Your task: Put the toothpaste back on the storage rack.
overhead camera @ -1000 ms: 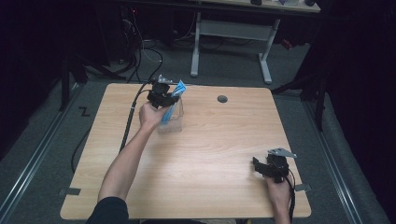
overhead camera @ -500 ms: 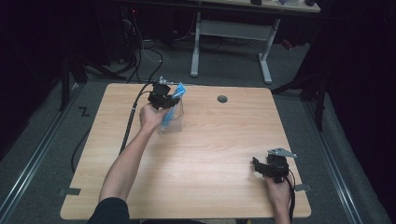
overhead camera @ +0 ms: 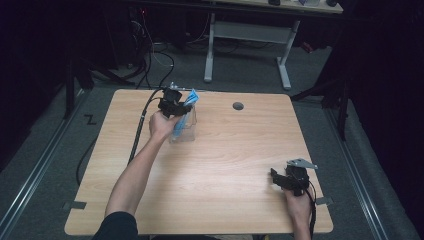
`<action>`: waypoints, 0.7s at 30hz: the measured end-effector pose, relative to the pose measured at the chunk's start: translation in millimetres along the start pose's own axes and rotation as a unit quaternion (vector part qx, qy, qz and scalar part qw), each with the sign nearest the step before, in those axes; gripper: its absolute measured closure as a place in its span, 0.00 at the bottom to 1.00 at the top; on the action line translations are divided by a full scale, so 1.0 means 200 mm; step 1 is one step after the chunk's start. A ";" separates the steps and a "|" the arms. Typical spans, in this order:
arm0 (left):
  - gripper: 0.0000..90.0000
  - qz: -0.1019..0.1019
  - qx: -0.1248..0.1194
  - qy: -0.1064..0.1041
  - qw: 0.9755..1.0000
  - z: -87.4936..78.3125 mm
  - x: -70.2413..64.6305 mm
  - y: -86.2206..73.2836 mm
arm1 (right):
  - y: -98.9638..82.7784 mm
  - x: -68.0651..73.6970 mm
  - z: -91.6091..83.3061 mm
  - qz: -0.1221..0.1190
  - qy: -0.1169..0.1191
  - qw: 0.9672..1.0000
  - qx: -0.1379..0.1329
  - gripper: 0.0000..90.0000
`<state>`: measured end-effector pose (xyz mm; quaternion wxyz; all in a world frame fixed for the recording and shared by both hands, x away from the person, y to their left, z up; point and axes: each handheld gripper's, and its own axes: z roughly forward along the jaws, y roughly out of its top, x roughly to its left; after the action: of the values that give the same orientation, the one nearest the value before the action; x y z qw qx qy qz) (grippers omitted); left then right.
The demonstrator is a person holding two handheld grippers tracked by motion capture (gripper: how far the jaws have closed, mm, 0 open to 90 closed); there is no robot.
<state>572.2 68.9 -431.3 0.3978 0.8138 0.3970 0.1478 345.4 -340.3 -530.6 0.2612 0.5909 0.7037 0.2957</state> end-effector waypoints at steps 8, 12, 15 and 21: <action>0.68 -0.005 -0.004 -0.003 1.000 -0.02 0.01 0.00 | 0.00 0.00 0.00 0.000 0.000 1.000 0.000 0.33; 0.62 -0.007 -0.009 -0.006 1.000 -0.02 0.01 -0.01 | 0.00 0.00 0.00 0.000 0.000 1.000 0.000 0.33; 0.57 -0.007 -0.012 -0.006 1.000 -0.03 0.01 -0.01 | 0.00 0.00 0.00 0.000 0.000 1.000 0.000 0.33; 0.49 -0.007 -0.019 -0.009 1.000 -0.06 0.01 -0.01 | 0.00 0.00 0.00 0.000 0.000 1.000 0.000 0.33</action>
<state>565.8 77.1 -425.5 0.4176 0.8048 0.3958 0.1455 345.4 -340.3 -530.6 0.2611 0.5910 0.7036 0.2957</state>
